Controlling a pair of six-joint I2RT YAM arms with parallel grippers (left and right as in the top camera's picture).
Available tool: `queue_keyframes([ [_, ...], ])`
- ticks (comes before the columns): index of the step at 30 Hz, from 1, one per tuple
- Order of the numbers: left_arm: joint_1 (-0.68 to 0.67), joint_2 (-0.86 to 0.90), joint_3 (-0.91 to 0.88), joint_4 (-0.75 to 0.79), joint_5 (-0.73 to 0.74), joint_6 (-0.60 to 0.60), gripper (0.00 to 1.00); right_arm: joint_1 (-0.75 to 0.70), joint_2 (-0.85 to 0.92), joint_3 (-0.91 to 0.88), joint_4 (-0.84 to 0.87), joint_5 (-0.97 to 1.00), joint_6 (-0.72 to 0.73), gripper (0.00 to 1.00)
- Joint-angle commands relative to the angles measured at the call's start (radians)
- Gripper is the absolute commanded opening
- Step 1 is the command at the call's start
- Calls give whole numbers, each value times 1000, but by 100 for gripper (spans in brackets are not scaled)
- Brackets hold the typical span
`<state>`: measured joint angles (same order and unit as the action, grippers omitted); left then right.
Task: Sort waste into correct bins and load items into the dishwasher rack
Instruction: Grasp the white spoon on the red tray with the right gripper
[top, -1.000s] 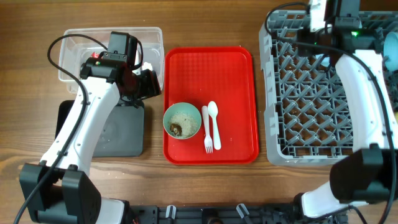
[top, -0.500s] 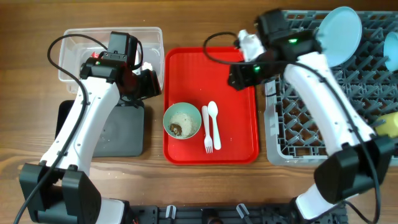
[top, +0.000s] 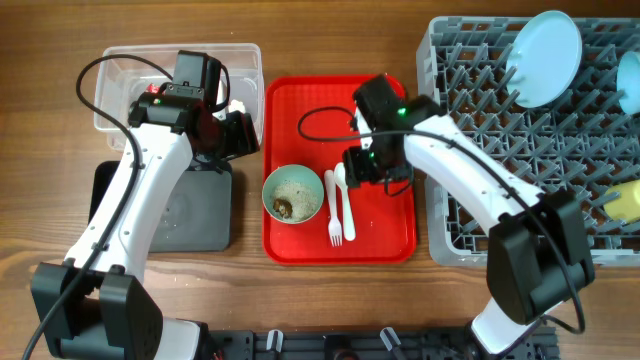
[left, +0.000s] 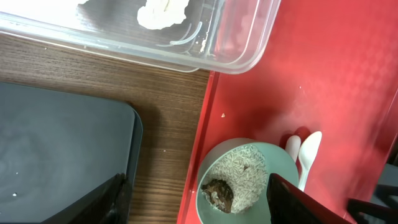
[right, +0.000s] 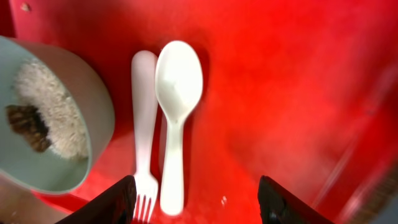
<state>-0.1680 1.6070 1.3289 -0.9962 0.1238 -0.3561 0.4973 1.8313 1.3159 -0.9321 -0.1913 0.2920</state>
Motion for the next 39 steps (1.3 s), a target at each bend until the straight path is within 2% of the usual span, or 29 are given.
queue_keyframes([
  [1,5,-22,6,5,-10,5,71,36,18,-62,80,47,26,64],
  [13,5,-22,6,5,-10,5,72,86,32,-134,179,92,62,62],
  [27,5,-22,6,5,-10,5,72,89,95,-140,157,107,82,62],
  [30,5,-22,6,5,-10,5,72,89,95,-140,122,161,111,62],
  [36,5,-22,6,5,-10,5,72,85,95,-140,102,251,147,50],
  [39,5,-22,6,5,-10,5,72,83,95,-140,105,251,153,37],
])
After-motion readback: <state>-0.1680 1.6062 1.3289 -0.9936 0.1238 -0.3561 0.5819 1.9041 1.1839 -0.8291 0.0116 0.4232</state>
